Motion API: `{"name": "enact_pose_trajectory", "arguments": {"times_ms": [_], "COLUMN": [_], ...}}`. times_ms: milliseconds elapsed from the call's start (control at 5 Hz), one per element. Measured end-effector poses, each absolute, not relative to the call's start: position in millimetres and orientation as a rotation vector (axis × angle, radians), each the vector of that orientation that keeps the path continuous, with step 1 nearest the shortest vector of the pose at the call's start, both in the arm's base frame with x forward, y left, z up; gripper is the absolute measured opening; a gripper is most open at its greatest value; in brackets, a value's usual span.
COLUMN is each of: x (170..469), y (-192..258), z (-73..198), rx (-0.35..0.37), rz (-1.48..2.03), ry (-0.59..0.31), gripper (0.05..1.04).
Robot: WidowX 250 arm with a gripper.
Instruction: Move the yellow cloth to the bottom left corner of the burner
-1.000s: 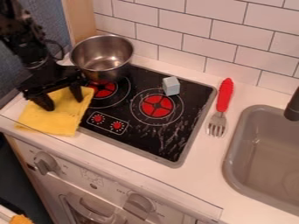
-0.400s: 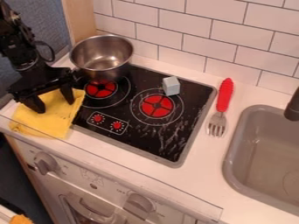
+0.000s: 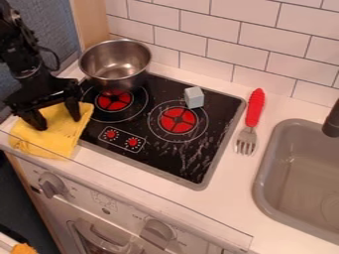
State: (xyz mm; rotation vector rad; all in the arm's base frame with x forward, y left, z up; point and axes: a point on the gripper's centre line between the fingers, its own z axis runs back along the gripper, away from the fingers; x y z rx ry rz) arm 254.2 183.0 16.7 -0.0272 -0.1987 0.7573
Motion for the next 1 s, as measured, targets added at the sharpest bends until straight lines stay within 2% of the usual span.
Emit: {"name": "enact_pose_trajectory", "arguments": {"times_ms": [400,800,1000], "x": [282.5,291.2,290.9], "y": [175.6,164.0,164.0], "z": [53.3,84.7,83.9], "rx": [-0.005,0.014,0.016], "rz": [0.670,0.661,0.658], "ry": [-0.316,-0.402,-0.400], "gripper": [0.998,0.998,0.998]}}
